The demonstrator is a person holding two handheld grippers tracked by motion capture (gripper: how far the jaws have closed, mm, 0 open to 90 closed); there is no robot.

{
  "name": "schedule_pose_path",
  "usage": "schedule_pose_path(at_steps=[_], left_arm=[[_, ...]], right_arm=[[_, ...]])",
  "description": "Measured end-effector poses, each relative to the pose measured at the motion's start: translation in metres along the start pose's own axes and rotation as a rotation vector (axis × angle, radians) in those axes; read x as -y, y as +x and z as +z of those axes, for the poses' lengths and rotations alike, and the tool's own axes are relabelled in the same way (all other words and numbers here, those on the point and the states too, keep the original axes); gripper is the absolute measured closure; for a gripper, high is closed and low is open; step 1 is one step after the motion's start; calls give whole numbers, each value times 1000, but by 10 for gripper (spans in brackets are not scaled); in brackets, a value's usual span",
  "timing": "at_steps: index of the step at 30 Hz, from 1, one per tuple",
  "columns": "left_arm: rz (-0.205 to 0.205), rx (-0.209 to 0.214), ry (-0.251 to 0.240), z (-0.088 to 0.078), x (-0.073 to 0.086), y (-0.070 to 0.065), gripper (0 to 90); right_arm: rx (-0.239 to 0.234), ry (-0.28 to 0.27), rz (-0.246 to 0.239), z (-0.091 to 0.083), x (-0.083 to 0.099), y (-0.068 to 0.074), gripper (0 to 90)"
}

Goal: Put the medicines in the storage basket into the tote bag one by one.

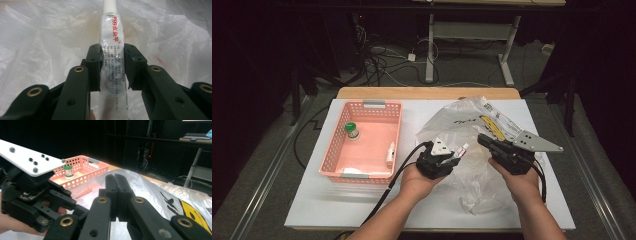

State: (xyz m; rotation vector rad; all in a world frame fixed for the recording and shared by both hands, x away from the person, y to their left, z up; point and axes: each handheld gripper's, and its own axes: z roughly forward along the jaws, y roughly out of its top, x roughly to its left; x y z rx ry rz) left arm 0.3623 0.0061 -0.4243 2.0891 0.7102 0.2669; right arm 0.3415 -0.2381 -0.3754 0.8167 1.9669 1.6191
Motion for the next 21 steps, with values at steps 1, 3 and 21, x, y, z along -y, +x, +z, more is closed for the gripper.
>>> schedule_pose_path(at_steps=[1, 3, 21], left_arm=[[-1, -5, -2, 2, -1, 0, 674], [-3, -12, -4, 5, -4, 1, 674], [-2, -52, 15, 55, -15, 1, 672]], right_arm=[[-1, -1, -1, 0, 0, 0, 900], [0, -1, -1, 0, 0, 0, 900], [13, 6, 9, -1, 4, -7, 900]])
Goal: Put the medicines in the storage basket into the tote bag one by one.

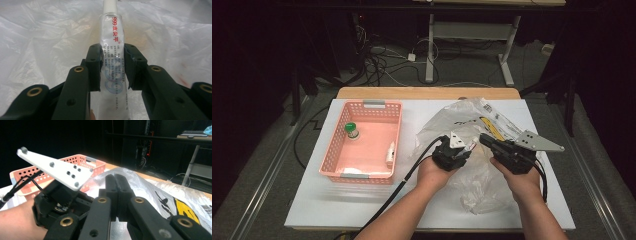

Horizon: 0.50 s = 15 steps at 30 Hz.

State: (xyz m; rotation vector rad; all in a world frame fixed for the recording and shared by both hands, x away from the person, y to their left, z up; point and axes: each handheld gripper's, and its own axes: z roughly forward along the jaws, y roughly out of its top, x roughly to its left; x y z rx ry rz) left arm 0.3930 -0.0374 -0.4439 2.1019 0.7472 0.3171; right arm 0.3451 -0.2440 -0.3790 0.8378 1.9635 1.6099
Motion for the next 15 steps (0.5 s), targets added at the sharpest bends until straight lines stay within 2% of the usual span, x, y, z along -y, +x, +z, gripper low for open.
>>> schedule_pose_path(at_steps=[6, 8, 9, 10, 14, 15], left_arm=[[-13, -29, 19, 16, 7, 1, 672], [-17, -12, 31, 21, 8, 2, 672], [-35, -8, 37, 23, 9, 1, 672], [-16, -16, 41, 24, 10, 3, 672], [-46, 0, 47, 27, 11, 3, 687], [-15, 4, 44, 26, 11, 5, 683]], right_arm=[[4, 4, 12, 0, 2, -2, 900], [4, 7, 10, 1, 3, -3, 900], [4, 8, 8, 1, 3, -3, 900], [5, 11, 14, 1, 4, -3, 900], [8, 11, 18, 1, 5, -6, 900], [9, 11, 21, 1, 5, -6, 900]])
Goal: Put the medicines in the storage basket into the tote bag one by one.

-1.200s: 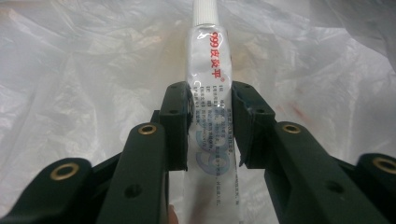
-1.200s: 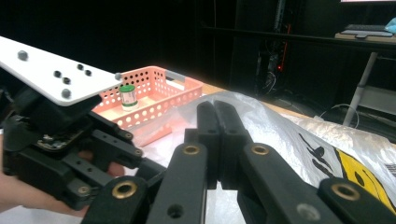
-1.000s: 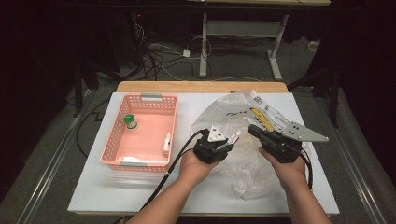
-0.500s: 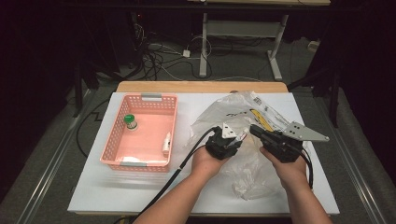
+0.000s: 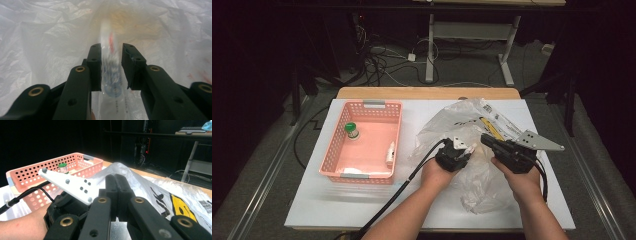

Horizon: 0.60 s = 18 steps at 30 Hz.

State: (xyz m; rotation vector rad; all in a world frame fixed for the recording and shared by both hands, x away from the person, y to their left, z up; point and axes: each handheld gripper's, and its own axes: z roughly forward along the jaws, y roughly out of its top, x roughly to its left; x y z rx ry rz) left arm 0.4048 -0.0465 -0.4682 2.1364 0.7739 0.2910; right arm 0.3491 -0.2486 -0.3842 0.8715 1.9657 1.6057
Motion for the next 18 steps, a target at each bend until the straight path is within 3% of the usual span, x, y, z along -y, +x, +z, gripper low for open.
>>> schedule_pose_path(at_steps=[2, 3, 5, 11, 14, 18], left_arm=[[16, 13, -12, -2, -1, 1, 630], [-16, 19, -18, -3, -1, -1, 615], [-25, 30, -20, -6, -1, -4, 596], [10, 39, -29, -17, 3, -6, 504], [-2, 83, -30, -22, 7, -7, 466], [-11, 105, -39, -31, 15, -9, 424]], right_arm=[[2, 0, 0, 0, 0, 0, 900], [2, 0, 1, -1, 0, 0, 900], [3, 0, 0, -1, 0, 0, 900], [5, 2, -2, 1, 0, 0, 900], [7, 7, 5, 0, 1, 0, 900], [8, 6, 3, 0, 1, -1, 900]])
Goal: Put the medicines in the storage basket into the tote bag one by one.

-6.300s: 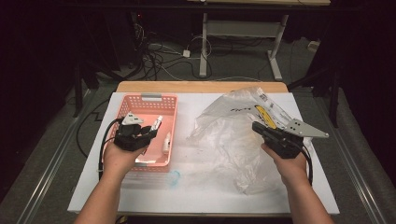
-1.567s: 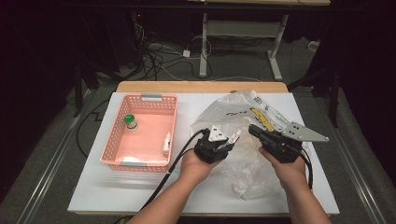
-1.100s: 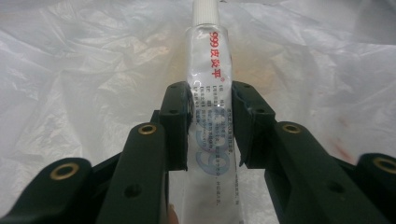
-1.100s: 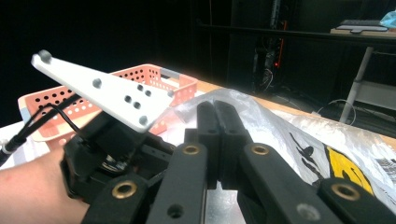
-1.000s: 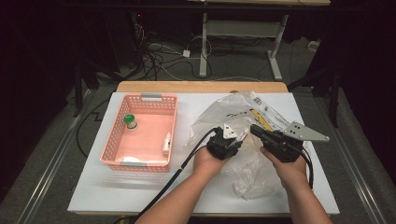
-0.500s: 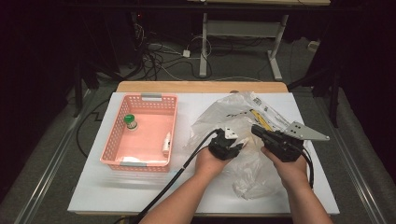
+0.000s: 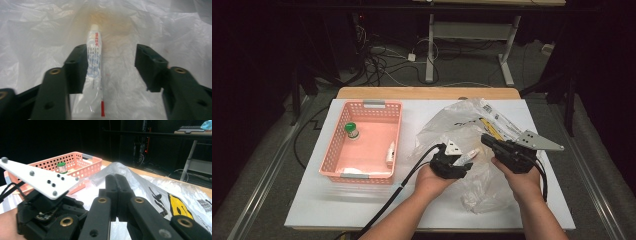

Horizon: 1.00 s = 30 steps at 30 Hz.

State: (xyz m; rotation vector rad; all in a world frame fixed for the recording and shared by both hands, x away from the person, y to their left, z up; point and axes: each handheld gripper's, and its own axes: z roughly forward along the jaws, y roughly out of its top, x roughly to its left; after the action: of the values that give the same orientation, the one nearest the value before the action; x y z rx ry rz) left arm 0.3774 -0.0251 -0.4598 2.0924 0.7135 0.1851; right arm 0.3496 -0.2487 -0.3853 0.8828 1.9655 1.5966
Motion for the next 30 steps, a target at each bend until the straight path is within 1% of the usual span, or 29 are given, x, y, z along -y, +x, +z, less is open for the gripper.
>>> schedule_pose_path(at_steps=[2, 5, 8, 10, 11, 12, 16, 17, 18, 19, 21, 23, 25, 28, 30], left_arm=[[-3, 8, -8, -5, 4, 0, 417], [-6, 25, -12, -13, 7, -3, 380], [0, 42, -10, -21, 9, -6, 323], [-3, 49, 2, -27, 9, -9, 225], [2, 43, -2, -30, 9, -10, 182], [11, 47, -7, -34, 10, -12, 169], [18, 55, -28, -48, 10, -16, 144], [20, 54, -34, -52, 10, -16, 144], [18, 52, -36, -55, 10, -16, 124], [14, 51, -32, -57, 10, -15, 89], [6, 51, -23, -62, 11, -14, 52], [7, 33, -14, -68, 12, -14, 7], [4, 31, -16, -74, 13, -13, 0], [13, 14, -28, -83, 15, -12, 0], [-1, 17, -40, -89, 15, -10, 0]], right_arm=[[-2, 0, -3, 0, 0, 1, 900], [-1, -1, -8, 0, -1, 1, 900], [-3, -2, -10, 0, -1, 2, 900], [-3, -6, -14, -1, -2, 2, 900], [-3, -7, -12, -1, -2, 3, 900], [-2, -8, -15, -1, -2, 3, 900], [-2, -8, -13, -1, -3, 3, 900], [-3, -7, -14, -1, -3, 4, 900], [-3, -6, -13, -1, -3, 4, 900], [-4, -6, -14, -1, -3, 4, 900], [-3, -5, -16, -1, -3, 5, 900], [-2, -4, -17, -1, -3, 5, 900], [-1, -5, -17, -1, -3, 4, 900], [1, -5, -10, -2, -3, 4, 900], [1, -7, -11, -2, -3, 4, 900]])
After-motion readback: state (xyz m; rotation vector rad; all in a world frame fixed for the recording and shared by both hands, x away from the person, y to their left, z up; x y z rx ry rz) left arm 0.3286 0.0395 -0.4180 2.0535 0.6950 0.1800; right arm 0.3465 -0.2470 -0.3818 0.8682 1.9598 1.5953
